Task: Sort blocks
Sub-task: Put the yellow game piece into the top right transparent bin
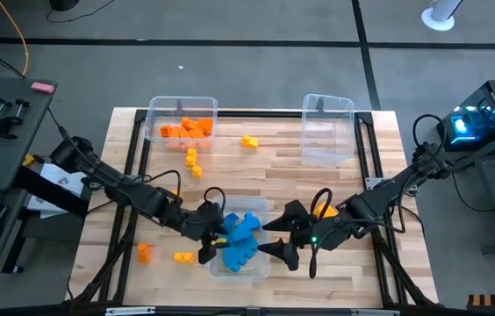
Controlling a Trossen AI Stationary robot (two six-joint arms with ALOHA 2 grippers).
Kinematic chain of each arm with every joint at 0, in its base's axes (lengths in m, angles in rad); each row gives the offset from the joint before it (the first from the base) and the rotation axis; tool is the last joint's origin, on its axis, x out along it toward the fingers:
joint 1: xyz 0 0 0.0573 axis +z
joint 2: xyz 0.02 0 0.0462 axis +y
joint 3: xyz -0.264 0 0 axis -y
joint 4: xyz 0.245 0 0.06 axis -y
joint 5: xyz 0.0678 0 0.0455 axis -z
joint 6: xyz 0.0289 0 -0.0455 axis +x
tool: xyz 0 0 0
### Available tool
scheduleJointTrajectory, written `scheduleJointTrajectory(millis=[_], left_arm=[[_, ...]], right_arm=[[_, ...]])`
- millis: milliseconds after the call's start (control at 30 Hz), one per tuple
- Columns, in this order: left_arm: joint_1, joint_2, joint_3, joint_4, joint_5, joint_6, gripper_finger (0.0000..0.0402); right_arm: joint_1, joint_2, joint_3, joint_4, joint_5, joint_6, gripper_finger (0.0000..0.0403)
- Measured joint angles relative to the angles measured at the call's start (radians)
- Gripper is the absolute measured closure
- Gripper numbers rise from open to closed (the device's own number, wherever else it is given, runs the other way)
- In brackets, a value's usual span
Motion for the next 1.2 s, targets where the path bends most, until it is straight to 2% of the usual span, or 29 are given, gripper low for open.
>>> scheduleJointTrajectory(millis=[100,200,267,367,433,533,600,667,767,833,1033,1100,1200], left_arm=[[0.018,-0.022,0.000,0.022,0.029,-0.023,0.0204],[0.053,-0.074,0.000,0.146,0.099,-0.023,0.0197],[0.075,-0.128,0.000,0.267,0.123,0.046,0.0196],[0.107,-0.232,0.001,0.401,0.116,0.215,0.0196],[0.127,-0.313,0.002,0.419,0.064,0.335,0.0196],[0.148,-0.425,0.002,0.401,-0.083,0.497,0.0195],[0.149,-0.491,0.002,0.382,-0.192,0.580,0.0195],[0.151,-0.546,0.002,0.359,-0.297,0.627,0.0195],[0.167,-0.593,0.002,0.318,-0.411,0.638,0.0195],[0.189,-0.606,0.002,0.280,-0.461,0.640,0.0195],[0.259,-0.611,-0.001,0.156,-0.557,0.577,0.0195],[0.283,-0.608,-0.001,0.156,-0.580,0.532,0.0195],[0.313,-0.605,0.000,0.161,-0.586,0.494,0.0195]], right_arm=[[0.000,0.000,0.000,0.020,0.000,0.002,0.0066],[0.000,0.000,0.000,0.104,0.007,-0.007,0.0066],[0.000,0.000,0.000,0.211,0.027,-0.054,0.0066],[-0.002,0.000,0.001,0.393,0.115,-0.184,0.0066],[-0.015,-0.001,0.002,0.461,0.200,-0.257,0.0066],[-0.057,-0.001,0.002,0.430,0.370,-0.258,0.0066],[-0.111,-0.001,0.002,0.342,0.390,-0.203,0.0066],[-0.196,-0.001,0.002,0.204,0.272,-0.085,0.0066],[-0.383,0.014,0.001,0.003,-0.020,0.035,0.0066],[-0.518,0.033,0.001,-0.058,-0.181,-0.038,0.0066],[-0.934,0.116,0.003,-0.084,-0.601,-0.308,0.0066],[-1.033,0.158,-0.001,-0.126,-0.693,-0.371,0.0066],[-1.117,0.207,0.000,-0.128,-0.805,-0.508,0.0066]])
